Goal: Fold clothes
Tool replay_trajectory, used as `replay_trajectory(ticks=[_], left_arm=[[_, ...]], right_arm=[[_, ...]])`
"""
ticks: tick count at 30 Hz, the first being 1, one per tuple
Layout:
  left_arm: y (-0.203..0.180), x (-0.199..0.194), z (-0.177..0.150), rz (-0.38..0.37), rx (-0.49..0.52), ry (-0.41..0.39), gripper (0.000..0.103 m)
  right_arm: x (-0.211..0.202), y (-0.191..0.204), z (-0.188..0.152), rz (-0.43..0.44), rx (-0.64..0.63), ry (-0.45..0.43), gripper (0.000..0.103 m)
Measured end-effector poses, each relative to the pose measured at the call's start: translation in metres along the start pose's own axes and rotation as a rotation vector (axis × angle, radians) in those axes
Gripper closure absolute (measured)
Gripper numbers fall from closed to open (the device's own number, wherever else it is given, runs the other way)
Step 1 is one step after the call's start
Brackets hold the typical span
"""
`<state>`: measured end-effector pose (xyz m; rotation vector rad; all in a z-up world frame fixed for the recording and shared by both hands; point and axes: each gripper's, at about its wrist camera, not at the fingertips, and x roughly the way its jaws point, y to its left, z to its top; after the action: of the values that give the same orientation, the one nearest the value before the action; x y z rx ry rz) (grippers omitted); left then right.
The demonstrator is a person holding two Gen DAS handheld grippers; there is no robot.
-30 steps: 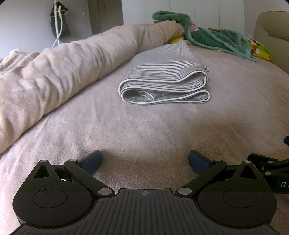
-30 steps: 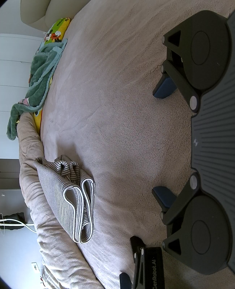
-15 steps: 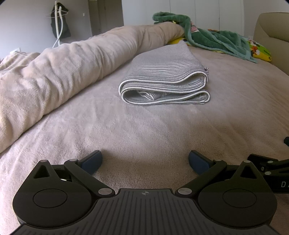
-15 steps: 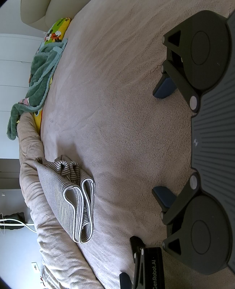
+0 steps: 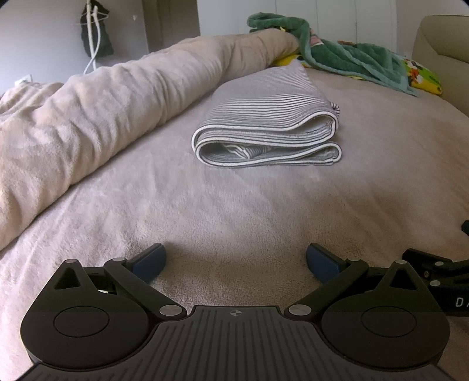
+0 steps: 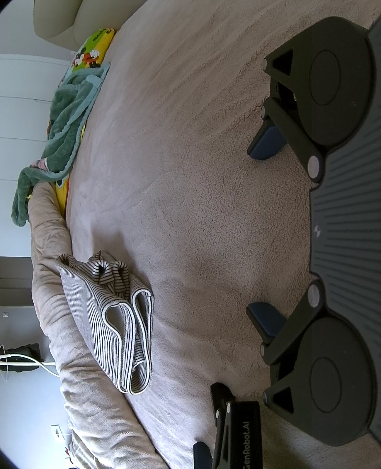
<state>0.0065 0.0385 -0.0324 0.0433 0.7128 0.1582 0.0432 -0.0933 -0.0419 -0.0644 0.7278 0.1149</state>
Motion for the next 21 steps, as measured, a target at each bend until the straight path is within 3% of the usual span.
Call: replay_trajectory(ticks=[14, 21], left_arm=[[-0.001, 0.000, 0.003, -0.010, 0.017, 0.016, 0.000], [0.013, 0.002, 0.009, -0.102, -0.005, 0.066, 0.000]], right_arm=[[0.000, 0.001, 0.000, -0.001, 0.001, 0.000, 0.000], [0.000, 0.001, 0.000, -0.001, 0.001, 0.000, 0.000]])
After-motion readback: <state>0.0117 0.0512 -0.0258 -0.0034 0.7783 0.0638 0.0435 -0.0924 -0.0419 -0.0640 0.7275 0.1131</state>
